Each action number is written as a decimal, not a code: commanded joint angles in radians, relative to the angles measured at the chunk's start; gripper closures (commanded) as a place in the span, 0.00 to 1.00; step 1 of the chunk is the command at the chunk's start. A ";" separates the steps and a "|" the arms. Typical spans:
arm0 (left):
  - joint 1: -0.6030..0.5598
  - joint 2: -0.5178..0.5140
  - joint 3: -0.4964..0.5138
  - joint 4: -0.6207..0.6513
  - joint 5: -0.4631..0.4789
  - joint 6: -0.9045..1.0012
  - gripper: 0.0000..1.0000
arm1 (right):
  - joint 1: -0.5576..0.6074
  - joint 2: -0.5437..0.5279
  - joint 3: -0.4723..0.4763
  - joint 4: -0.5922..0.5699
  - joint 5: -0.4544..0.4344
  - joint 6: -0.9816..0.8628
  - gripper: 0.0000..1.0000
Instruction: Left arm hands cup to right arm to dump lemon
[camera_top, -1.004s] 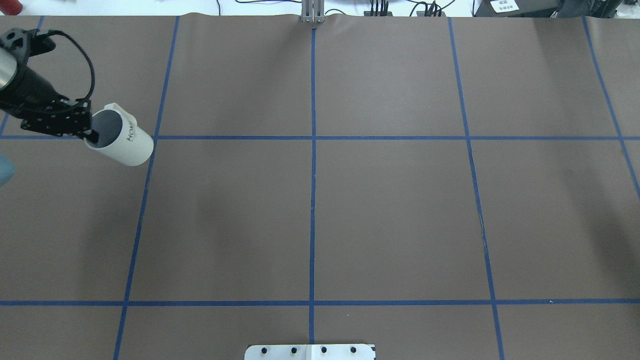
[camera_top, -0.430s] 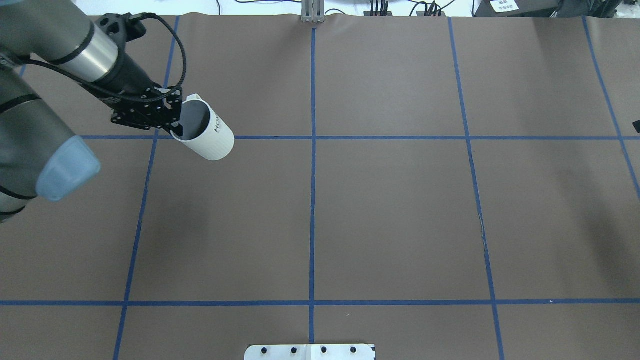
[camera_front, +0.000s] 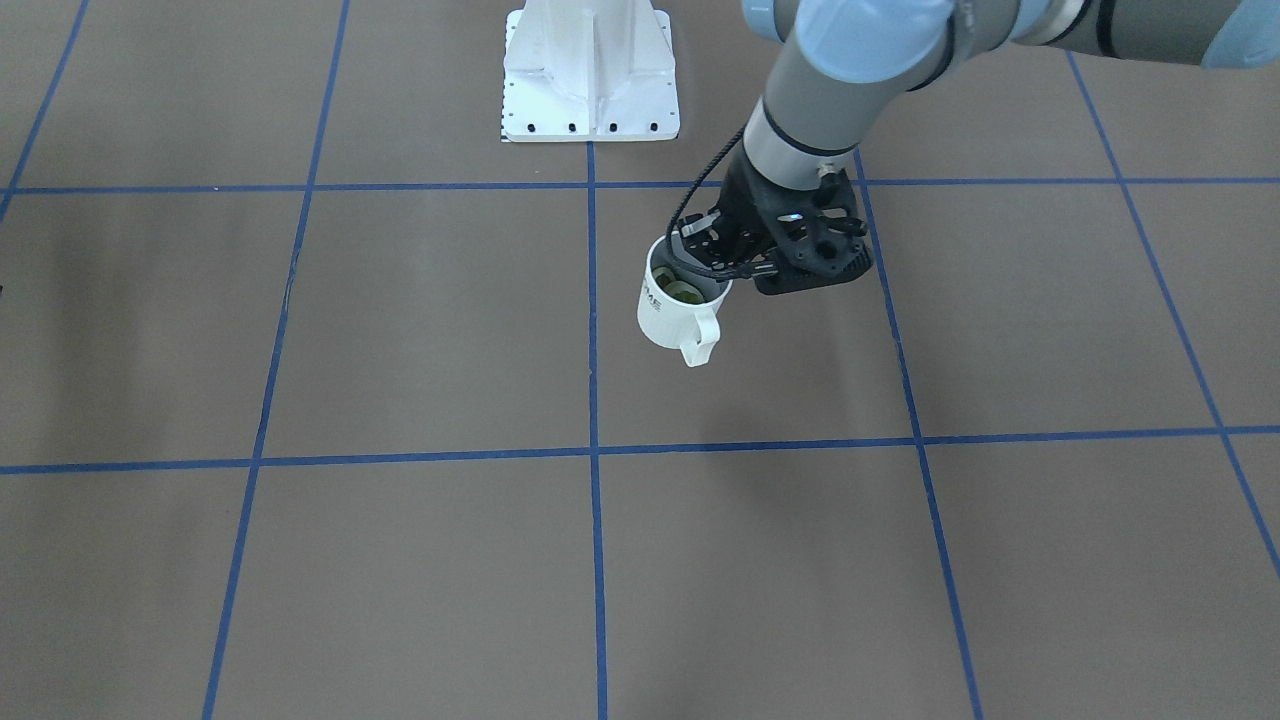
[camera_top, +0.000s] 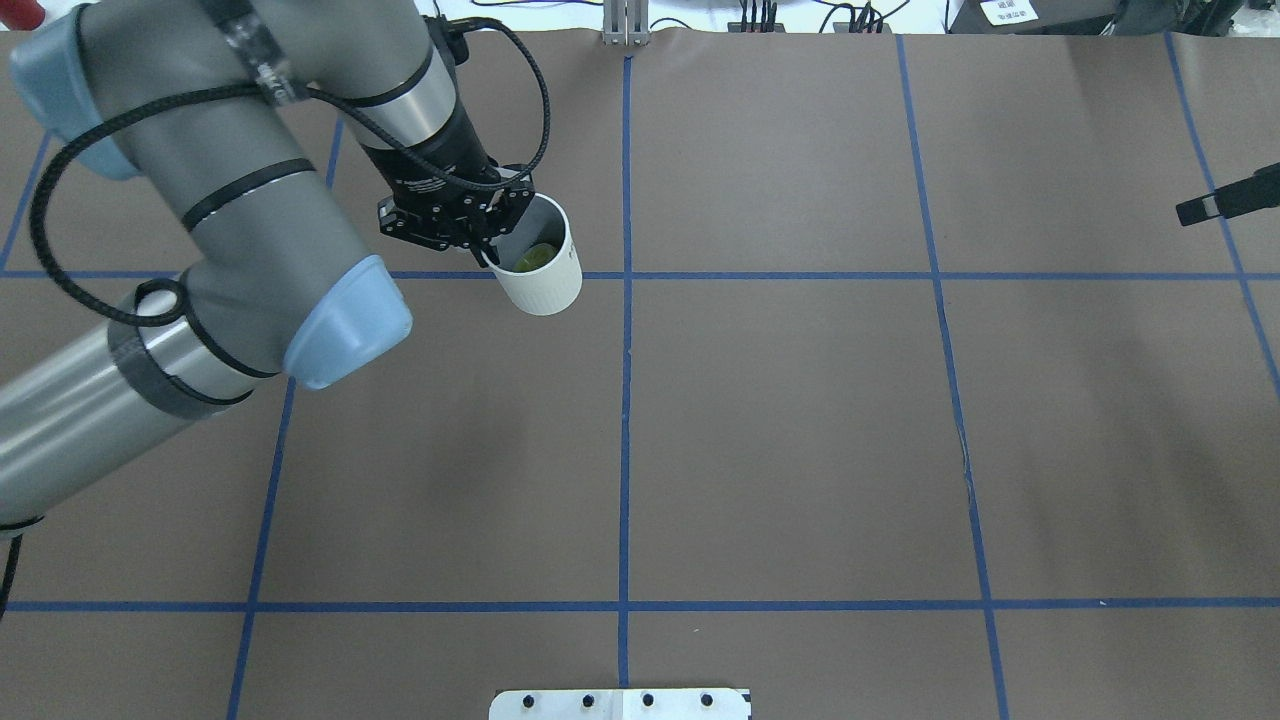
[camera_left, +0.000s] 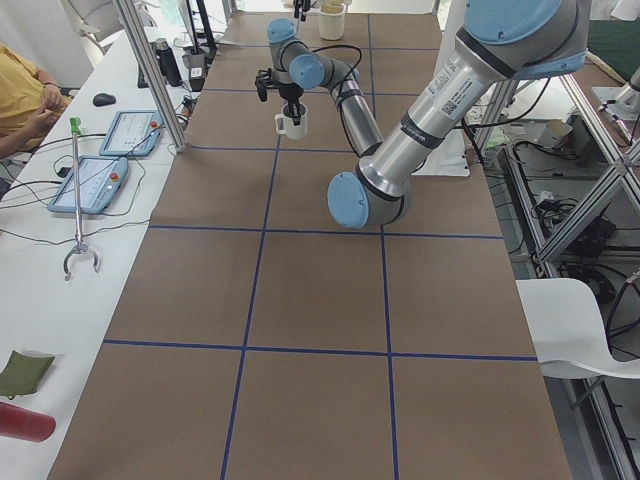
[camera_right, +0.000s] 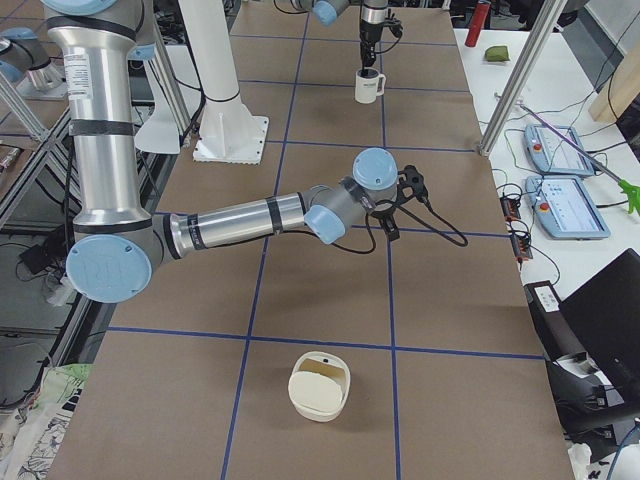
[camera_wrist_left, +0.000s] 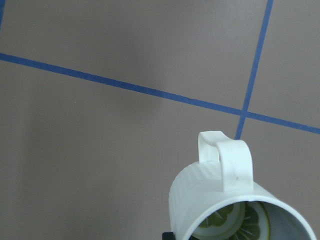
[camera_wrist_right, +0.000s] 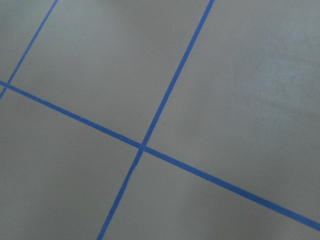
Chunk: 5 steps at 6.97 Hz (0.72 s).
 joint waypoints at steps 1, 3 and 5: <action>0.046 -0.144 0.141 0.011 0.009 -0.047 1.00 | -0.223 0.033 0.009 0.350 -0.329 0.408 0.02; 0.066 -0.262 0.279 0.008 0.016 -0.114 1.00 | -0.463 0.049 0.023 0.481 -0.631 0.456 0.01; 0.063 -0.289 0.332 -0.068 0.010 -0.208 1.00 | -0.665 0.086 0.040 0.483 -0.895 0.455 0.01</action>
